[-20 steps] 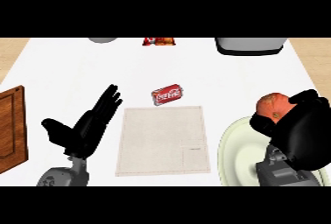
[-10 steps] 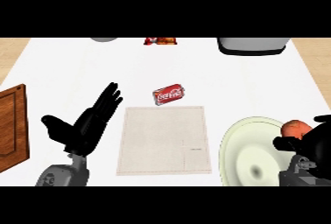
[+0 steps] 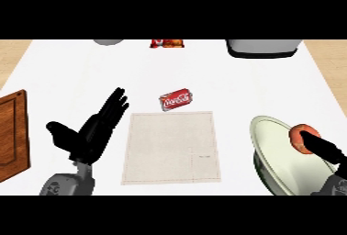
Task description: Pick the squash from the placemat and place it in the bowl
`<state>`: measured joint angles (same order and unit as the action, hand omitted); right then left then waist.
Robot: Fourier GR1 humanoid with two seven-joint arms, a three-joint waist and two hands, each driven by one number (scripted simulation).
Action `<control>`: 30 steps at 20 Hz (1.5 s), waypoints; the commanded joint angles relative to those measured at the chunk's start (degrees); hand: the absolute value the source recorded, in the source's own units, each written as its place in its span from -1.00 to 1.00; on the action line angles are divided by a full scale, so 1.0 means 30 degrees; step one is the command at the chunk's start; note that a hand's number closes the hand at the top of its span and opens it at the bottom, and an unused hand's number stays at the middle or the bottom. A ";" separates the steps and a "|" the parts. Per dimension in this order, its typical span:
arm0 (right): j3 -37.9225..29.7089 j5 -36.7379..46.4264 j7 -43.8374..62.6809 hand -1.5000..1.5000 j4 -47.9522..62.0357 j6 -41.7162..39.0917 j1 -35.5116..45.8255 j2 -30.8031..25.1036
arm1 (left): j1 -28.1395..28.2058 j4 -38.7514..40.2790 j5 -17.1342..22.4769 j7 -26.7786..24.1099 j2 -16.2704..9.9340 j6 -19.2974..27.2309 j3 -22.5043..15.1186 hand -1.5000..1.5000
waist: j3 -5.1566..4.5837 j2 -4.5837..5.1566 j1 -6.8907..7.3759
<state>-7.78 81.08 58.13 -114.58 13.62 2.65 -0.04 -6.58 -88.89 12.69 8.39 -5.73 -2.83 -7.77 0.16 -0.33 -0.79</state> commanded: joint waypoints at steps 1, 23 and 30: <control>0.0671 0.0041 0.0291 -1.00 -0.3190 0.4594 -0.0347 0.0013 | 0.0721 -0.0158 0.0004 -0.0269 -0.0107 -0.0035 0.0104 0.00 | -0.0022 -0.0159 -0.0082; 1.7971 1.0505 0.0882 1.00 -0.6140 1.0724 -0.8500 0.0013 | 0.1144 -0.0423 0.0093 0.0196 -0.0331 0.0378 0.0770 0.00 | -0.0177 -0.0785 -0.1470; 2.1164 1.1589 0.2469 1.00 -0.3926 1.1543 -1.0228 0.0011 | 0.1311 -0.0489 -0.0033 0.0074 -0.0490 0.0511 0.0977 0.00 | -0.0087 -0.0817 -0.1880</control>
<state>48.67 114.16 59.58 -131.48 44.07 -24.73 -0.24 -2.86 -90.18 12.65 8.82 -6.56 -1.25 -5.45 -0.23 -2.82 -6.07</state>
